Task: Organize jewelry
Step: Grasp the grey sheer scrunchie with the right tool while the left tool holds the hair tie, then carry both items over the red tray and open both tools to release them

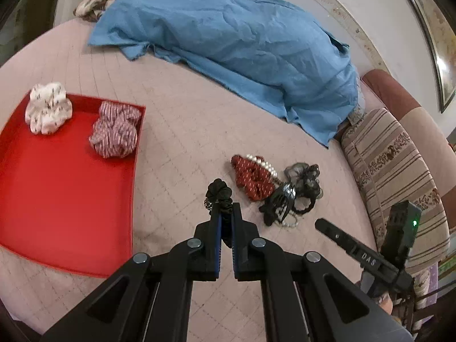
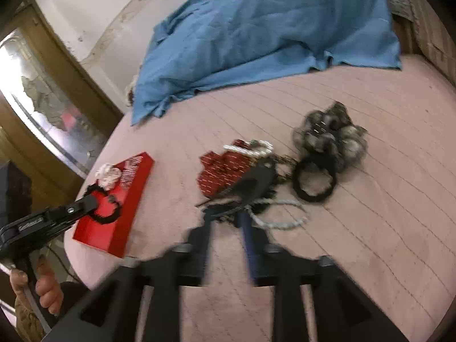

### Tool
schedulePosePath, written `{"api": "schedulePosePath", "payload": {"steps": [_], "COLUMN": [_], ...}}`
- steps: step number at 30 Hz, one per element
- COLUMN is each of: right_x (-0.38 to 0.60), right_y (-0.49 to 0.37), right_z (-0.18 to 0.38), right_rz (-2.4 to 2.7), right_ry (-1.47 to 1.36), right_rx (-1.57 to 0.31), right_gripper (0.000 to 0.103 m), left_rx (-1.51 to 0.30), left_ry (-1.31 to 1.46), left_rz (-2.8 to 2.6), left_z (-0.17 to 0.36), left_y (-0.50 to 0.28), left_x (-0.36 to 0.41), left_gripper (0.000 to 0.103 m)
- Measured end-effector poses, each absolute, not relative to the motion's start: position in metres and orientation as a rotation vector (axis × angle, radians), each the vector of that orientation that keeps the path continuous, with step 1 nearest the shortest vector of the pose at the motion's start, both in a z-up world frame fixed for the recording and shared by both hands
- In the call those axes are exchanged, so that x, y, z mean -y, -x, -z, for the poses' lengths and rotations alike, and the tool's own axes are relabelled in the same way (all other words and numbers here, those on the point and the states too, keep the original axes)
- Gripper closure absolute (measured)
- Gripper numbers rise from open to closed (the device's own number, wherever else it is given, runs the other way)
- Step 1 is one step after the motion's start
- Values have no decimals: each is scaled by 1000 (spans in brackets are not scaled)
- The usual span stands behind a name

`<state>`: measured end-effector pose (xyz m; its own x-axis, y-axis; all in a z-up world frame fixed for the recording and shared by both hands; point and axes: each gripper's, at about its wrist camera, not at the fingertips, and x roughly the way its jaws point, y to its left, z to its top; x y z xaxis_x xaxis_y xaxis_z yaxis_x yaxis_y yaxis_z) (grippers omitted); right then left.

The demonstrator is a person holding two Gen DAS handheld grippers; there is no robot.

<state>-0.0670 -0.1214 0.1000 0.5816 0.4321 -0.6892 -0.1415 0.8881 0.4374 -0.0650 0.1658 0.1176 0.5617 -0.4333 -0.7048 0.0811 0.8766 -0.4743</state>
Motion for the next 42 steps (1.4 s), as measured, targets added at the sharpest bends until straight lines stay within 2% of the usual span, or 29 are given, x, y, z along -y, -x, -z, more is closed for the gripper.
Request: {"api": "schedulePosePath", "payload": {"steps": [7, 8, 12, 21, 22, 23, 24, 27, 32, 37, 42], "right_x": [150, 156, 178, 185, 185, 186, 188, 193, 193, 207, 174], "right_y": [50, 46, 17, -63, -68, -73, -77, -67, -35, -5, 7], "right_z": [-85, -85, -85, -76, -73, -70, -66, -71, -110, -153, -169], "right_rz": [-198, -168, -60, 7, 8, 1, -20, -36, -60, -194, -219], "right_ry": [-344, -334, -290, -271, -271, -280, -304, -322, -343, -614, -537], "right_rx": [-917, -914, -897, -924, -937, -956, -987, -988, -906, -788, -818], "right_gripper": [62, 59, 36, 34, 39, 74, 87, 87, 87, 87, 87], "left_rx": [-1007, -1016, -1035, -1042, -1038, -1034, -1029, -1009, -956, -899, -844], "left_ry": [427, 428, 448, 480, 482, 483, 483, 489, 504, 518, 571], "left_rz": [362, 366, 383, 419, 423, 425, 427, 435, 454, 457, 422], "left_z": [-76, -70, -57, -46, -47, -48, -49, -55, -73, -88, -104], "left_y": [59, 57, 51, 41, 42, 43, 43, 47, 57, 69, 76], "left_x": [-161, -160, -162, -164, -164, -164, -164, -167, -173, -190, -225], "left_gripper": [98, 98, 98, 98, 98, 98, 98, 98, 98, 98, 98]}}
